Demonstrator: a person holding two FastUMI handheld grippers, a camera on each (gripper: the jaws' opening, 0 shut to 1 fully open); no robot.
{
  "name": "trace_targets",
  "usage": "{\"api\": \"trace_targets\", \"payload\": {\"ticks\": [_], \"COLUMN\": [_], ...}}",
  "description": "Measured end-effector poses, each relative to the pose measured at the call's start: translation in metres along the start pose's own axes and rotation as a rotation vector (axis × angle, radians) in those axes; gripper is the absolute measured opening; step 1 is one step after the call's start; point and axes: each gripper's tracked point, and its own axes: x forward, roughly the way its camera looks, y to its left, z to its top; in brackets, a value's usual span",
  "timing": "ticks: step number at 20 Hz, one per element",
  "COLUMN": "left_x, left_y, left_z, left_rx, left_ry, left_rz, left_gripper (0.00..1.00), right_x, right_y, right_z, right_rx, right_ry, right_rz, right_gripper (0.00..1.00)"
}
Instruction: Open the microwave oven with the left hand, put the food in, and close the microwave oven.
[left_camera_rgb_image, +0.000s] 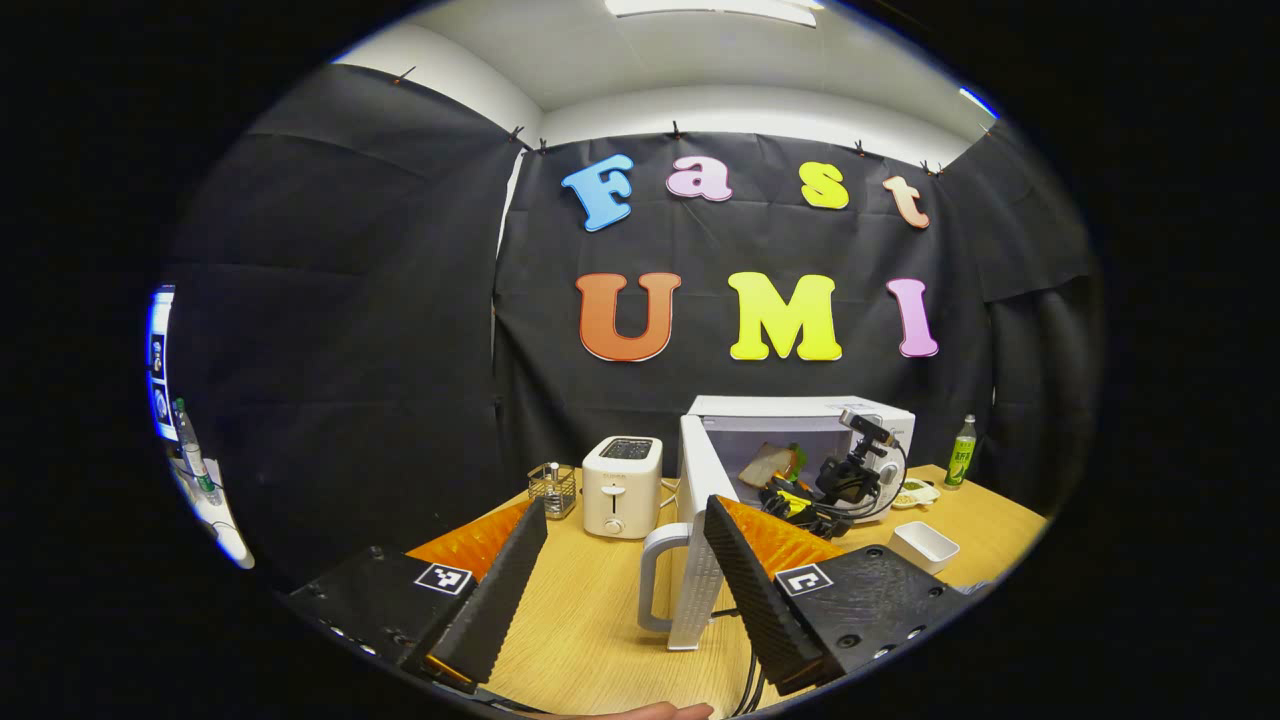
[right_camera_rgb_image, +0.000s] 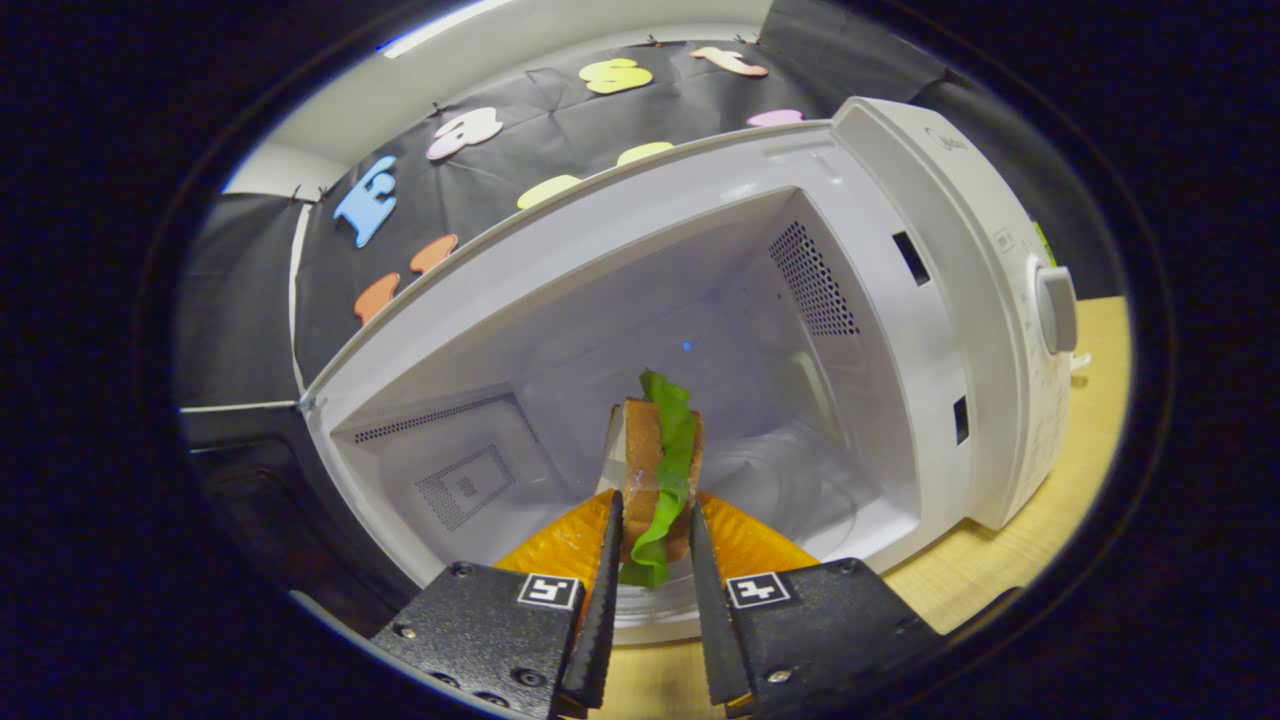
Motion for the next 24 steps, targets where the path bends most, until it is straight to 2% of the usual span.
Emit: {"api": "trace_targets", "payload": {"ticks": [2, 3, 4, 5, 6, 7, 8, 9, 11, 12, 13, 14, 16, 17, 20, 21, 24], "left_x": [-0.003, -0.007, -0.009, -0.010, -0.010, -0.011, -0.011, -0.012, -0.011, -0.012, -0.010, -0.010, -0.011, -0.011, -0.013, -0.012, -0.007], "left_y": [0.005, 0.006, 0.008, 0.009, 0.012, 0.015, 0.017, 0.019, 0.023, 0.027, 0.030, 0.032, 0.035, 0.038, 0.049, 0.052, 0.056], "left_z": [0.000, -0.001, -0.002, -0.001, -0.002, -0.003, -0.005, -0.006, -0.009, -0.012, -0.015, -0.016, -0.021, -0.023, -0.027, -0.028, -0.032], "left_rx": [0.007, 0.004, 0.001, -0.001, 0.000, 0.001, 0.001, 0.001, 0.000, 0.005, 0.012, 0.016, 0.017, 0.019, 0.016, 0.001, -0.055], "left_ry": [0.003, 0.005, 0.007, 0.007, 0.011, 0.013, 0.016, 0.015, 0.012, 0.018, 0.018, 0.017, 0.028, 0.031, 0.030, 0.019, -0.007], "left_rz": [0.011, 0.016, 0.018, 0.021, 0.027, 0.037, 0.044, 0.048, 0.059, 0.073, 0.084, 0.088, 0.089, 0.089, 0.102, 0.100, 0.077], "left_gripper": [0.94, 0.94, 0.94, 0.94, 0.94, 0.94, 0.82, 0.94, 0.94, 0.94, 0.82, 0.94, 0.94, 0.82, 0.82, 0.82, 0.82], "right_x": [0.001, -0.001, -0.003, -0.003, -0.004, -0.006, -0.009, -0.011, -0.013, -0.014, -0.016, -0.020, -0.028, -0.031, -0.049, -0.057, -0.091], "right_y": [-0.002, -0.003, -0.004, -0.008, -0.013, -0.016, -0.018, -0.021, -0.028, -0.027, -0.026, -0.021, -0.012, -0.012, -0.011, -0.011, -0.011], "right_z": [-0.003, -0.004, -0.002, -0.001, 0.000, 0.001, 0.003, 0.005, 0.005, 0.005, 0.003, 0.002, -0.002, -0.004, -0.006, -0.007, -0.008], "right_rx": [-0.019, -0.040, -0.058, -0.081, -0.107, -0.129, -0.156, -0.190, -0.231, -0.230, -0.238, -0.255, -0.314, -0.340, -0.391, -0.394, -0.397], "right_ry": [0.010, 0.017, 0.014, 0.014, 0.013, 0.008, 0.001, -0.004, -0.006, 0.001, 0.009, 0.009, 0.022, 0.027, 0.034, 0.040, 0.052], "right_rz": [-0.005, -0.016, -0.024, -0.040, -0.055, -0.073, -0.083, -0.100, -0.124, -0.111, -0.098, -0.077, -0.037, -0.022, 0.013, 0.026, 0.093], "right_gripper": [0.45, 0.38, 0.48, 0.42, 0.47, 0.56, 0.54, 0.58, 0.60, 0.76, 0.68, 0.74, 0.91, 0.91, 1.00, 0.96, 1.00]}}
